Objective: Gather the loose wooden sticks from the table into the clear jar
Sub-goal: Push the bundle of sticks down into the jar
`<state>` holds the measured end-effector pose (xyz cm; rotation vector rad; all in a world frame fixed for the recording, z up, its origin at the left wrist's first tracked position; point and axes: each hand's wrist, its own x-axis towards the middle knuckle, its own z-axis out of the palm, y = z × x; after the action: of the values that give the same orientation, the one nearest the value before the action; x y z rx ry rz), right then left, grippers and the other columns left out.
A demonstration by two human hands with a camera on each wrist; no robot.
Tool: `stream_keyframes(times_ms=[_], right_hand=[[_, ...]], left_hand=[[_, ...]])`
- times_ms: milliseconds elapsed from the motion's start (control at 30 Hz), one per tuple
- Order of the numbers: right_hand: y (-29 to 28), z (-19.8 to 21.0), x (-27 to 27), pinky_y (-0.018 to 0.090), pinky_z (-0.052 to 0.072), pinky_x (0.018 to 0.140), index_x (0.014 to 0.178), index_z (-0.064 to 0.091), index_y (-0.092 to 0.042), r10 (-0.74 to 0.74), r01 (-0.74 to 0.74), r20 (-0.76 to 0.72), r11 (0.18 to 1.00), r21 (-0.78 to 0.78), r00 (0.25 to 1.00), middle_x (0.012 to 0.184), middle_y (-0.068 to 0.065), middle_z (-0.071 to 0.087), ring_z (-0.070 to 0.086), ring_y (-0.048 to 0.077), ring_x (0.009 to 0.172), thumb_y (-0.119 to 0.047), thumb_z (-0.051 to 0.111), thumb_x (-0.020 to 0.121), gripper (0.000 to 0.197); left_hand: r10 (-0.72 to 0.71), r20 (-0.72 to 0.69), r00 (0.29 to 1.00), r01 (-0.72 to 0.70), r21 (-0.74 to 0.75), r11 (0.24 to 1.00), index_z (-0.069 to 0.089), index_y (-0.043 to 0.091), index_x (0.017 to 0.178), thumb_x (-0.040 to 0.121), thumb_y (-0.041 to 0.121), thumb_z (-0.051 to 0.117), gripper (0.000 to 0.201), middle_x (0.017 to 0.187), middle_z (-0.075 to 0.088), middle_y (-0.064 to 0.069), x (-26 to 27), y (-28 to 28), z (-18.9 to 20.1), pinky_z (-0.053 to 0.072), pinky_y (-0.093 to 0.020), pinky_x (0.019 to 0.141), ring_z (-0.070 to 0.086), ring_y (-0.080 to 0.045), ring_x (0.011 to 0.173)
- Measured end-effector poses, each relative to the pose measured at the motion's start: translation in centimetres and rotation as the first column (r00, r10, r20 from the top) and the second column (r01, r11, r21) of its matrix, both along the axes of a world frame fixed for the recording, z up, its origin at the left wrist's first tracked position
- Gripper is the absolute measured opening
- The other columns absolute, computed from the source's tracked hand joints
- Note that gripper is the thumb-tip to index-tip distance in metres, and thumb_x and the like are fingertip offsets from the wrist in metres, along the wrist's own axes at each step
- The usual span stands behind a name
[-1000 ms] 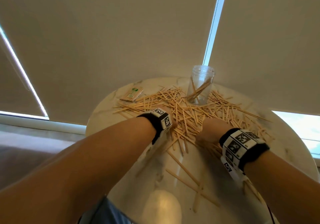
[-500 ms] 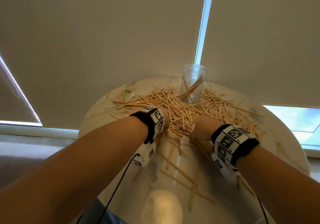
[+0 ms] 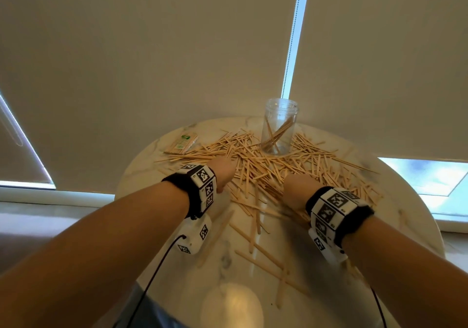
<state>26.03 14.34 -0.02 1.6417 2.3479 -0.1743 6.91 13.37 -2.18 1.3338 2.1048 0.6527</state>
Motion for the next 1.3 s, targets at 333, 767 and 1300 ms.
stream_keyframes(times_ms=[333,767,1300], right_hand=[[1.2,2.5,1.2,0.022,0.041,0.053,0.090,0.069,-0.007,0.002,-0.005,-0.193,1.000,-0.019,0.981,0.079,0.003,0.065,0.057,0.013,0.066,-0.026,0.060,0.098,0.023],[0.4,4.6,-2.2,0.033,0.058,0.064,0.092,0.067,-0.013,0.087,-0.043,-0.645,0.996,0.084,0.759,0.084,0.005,0.069,0.067,0.019,0.075,-0.014,0.053,0.093,0.014],[0.3,4.8,-2.1,0.019,0.055,0.066,0.095,0.067,-0.017,0.192,0.007,-0.819,0.972,0.233,0.541,0.085,-0.004,0.070,0.068,0.004,0.074,-0.016,0.074,0.089,0.009]], left_hand=[[-0.045,0.336,0.941,-0.052,0.276,0.960,0.057,0.014,0.096,0.106,0.046,0.031,0.042,0.075,0.053,-0.003,0.5,-0.2,0.0,0.043,-0.028,0.055,0.048,-0.017,0.058],[-0.337,0.519,0.786,0.084,0.450,0.889,0.067,0.013,0.094,0.071,0.082,0.061,0.073,0.077,0.072,-0.008,4.0,-0.4,2.1,0.058,-0.039,0.066,0.068,-0.024,0.065],[-0.205,0.526,0.825,-0.151,0.555,0.818,0.050,0.012,0.107,0.106,0.038,0.037,0.029,0.087,0.067,-0.008,2.8,-1.2,2.7,0.061,-0.046,0.072,0.071,-0.025,0.075]])
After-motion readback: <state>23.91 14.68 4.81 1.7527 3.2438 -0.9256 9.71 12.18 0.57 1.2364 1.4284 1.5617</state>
